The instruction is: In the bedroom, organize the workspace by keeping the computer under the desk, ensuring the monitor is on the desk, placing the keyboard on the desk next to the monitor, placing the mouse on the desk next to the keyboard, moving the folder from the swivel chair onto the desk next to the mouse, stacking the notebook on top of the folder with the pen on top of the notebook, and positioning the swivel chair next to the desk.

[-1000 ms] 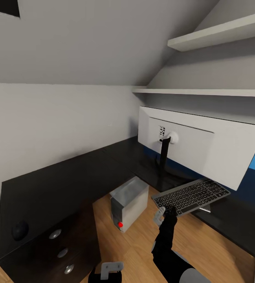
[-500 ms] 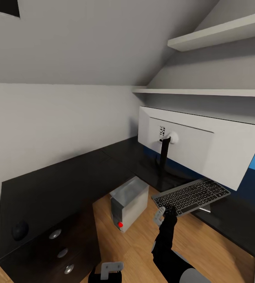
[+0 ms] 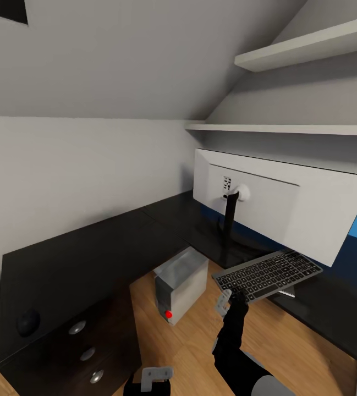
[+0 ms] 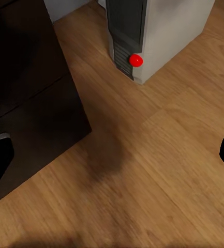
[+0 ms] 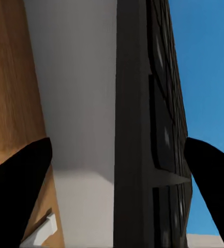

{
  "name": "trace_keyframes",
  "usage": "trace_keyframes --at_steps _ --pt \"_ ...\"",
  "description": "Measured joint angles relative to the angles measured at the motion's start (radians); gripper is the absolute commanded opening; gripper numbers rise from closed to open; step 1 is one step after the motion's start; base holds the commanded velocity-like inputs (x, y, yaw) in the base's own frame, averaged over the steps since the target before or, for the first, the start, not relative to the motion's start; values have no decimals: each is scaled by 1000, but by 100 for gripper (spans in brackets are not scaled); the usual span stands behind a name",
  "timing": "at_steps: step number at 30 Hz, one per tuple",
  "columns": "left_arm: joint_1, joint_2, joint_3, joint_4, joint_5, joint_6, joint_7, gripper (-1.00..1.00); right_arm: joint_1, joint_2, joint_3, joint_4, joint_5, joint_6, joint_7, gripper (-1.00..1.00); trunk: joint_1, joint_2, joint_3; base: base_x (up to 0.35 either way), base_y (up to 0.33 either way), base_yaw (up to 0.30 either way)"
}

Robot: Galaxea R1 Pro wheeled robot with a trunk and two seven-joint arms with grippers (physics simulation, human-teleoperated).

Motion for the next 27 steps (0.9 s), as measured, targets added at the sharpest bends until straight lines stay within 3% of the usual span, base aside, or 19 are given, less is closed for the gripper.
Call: trace_keyframes --at_steps 5,27 --pt "0 0 0 1 0 0 0 100 0 0 4 -1 17 12 0 -100 0 0 0 0 0 0" --pt "0 0 0 1 0 0 0 100 0 0 2 0 3 5 0 -100 0 0 0 0 0 0"
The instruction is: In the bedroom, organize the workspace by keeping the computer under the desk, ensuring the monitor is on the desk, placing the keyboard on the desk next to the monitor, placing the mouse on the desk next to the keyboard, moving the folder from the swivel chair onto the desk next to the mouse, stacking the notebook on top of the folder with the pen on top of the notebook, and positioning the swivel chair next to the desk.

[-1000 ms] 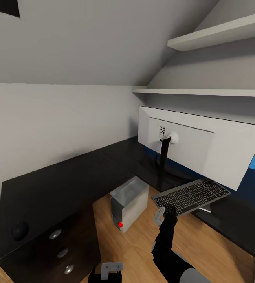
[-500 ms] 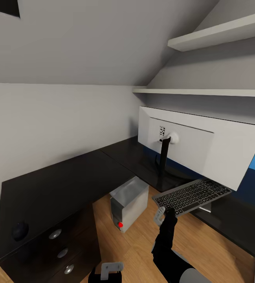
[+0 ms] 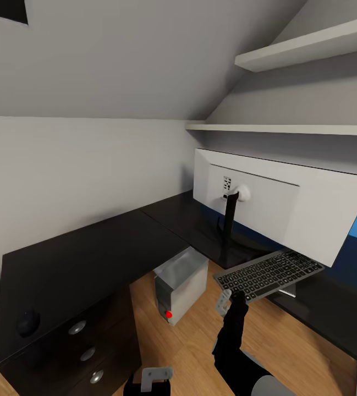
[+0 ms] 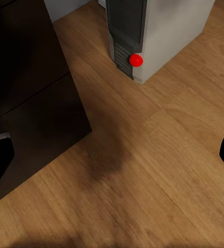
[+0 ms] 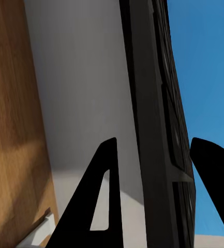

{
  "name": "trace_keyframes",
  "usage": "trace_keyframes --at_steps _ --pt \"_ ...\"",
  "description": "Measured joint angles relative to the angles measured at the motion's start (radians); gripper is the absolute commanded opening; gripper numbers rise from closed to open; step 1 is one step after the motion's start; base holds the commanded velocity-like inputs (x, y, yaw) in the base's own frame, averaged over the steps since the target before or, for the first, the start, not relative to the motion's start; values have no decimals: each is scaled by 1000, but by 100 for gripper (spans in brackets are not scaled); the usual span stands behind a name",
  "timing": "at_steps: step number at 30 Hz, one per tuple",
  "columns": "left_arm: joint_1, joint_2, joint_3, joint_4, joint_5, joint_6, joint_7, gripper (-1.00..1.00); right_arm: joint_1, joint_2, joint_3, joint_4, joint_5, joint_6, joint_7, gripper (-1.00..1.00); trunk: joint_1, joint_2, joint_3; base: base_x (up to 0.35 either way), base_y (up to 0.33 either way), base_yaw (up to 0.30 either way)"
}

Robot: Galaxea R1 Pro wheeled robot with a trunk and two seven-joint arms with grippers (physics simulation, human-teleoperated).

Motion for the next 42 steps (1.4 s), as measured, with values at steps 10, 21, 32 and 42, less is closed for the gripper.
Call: trace_keyframes --at_steps 10,21,32,42 --pt "0 0 0 0 1 0 0 100 0 0 -1 0 -3 0 -1 -100 -15 28 13 0 0 0" --pt "0 0 0 0 2 0 0 100 0 -1 -1 0 -3 4 -1 -100 -27 49 22 0 0 0" --pt "0 0 0 1 1 0 -1 100 0 -1 -1 0 -3 4 -1 -100 -26 49 22 -62 -22 0" --pt "0 0 -1 22 1 0 -2 100 0 -2 -1 1 -4 4 -1 -100 -26 49 22 -146 -11 0"
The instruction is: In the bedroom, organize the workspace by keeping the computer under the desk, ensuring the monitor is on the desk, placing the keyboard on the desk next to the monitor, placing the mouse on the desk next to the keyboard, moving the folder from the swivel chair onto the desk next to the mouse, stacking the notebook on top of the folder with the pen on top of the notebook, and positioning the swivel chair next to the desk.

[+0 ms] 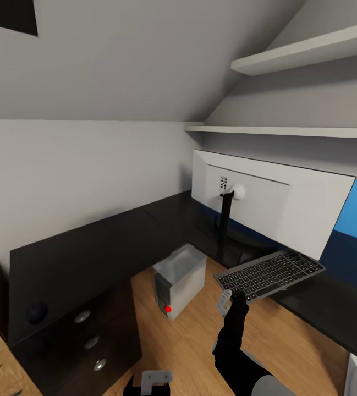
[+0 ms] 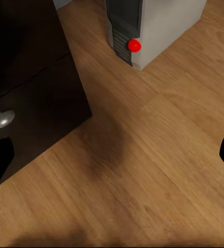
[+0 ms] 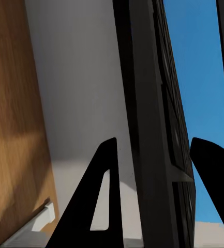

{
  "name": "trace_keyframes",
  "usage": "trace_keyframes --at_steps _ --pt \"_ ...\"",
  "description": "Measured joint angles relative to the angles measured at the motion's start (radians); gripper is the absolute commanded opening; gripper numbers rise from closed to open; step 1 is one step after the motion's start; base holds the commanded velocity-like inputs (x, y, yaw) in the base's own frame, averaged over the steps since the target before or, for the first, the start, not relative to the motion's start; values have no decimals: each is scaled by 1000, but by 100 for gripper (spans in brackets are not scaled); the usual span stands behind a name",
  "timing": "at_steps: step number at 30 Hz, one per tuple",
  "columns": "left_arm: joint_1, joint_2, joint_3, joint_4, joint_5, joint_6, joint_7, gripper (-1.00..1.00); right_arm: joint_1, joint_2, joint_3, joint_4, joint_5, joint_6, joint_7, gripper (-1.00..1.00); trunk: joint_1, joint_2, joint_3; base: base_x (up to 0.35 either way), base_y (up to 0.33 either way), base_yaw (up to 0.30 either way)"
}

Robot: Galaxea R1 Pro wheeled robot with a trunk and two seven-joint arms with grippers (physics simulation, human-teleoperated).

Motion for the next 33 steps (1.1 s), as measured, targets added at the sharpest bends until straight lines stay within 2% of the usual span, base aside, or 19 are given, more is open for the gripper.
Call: trace_keyframes --at_steps 22,33 --pt "0 0 1 6 0 -1 1 100 0 0 0 1 1 0 1 -100 0 0 0 -121 -108 0" --pt "0 0 1 7 1 0 0 100 0 0 0 1 0 0 1 -100 0 0 0 -196 -88 0"
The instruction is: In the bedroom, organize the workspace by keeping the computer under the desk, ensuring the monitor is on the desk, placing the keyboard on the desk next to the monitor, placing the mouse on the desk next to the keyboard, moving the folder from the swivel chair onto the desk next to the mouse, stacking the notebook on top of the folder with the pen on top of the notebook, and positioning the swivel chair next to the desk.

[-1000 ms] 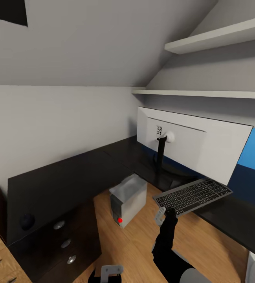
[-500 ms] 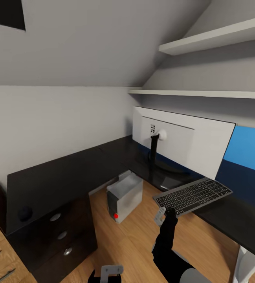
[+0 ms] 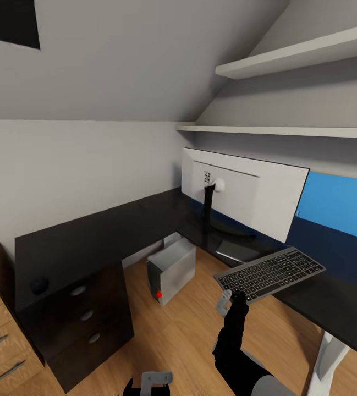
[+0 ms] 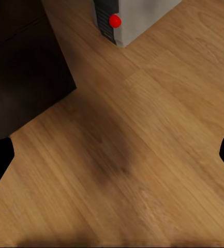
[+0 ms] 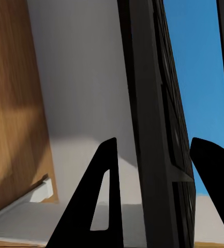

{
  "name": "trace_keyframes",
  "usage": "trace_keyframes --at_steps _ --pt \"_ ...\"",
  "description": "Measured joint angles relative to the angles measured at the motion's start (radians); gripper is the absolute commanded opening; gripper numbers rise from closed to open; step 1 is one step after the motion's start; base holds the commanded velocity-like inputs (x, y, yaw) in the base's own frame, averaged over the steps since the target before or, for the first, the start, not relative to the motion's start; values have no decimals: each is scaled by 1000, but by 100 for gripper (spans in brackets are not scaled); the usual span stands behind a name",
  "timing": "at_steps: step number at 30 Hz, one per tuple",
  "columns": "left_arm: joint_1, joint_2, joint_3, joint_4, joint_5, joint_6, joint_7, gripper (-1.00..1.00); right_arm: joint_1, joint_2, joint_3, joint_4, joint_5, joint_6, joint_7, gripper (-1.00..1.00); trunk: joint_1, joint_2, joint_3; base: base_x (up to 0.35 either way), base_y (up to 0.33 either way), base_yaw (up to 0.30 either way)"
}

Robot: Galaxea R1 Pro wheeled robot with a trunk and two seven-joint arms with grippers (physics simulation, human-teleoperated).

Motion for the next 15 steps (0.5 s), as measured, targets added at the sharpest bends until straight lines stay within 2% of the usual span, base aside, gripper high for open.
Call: trace_keyframes --at_steps 15 --pt "0 0 0 0 -1 0 1 100 0 0 0 -1 1 32 0 -100 0 0 0 -16 -11 0"
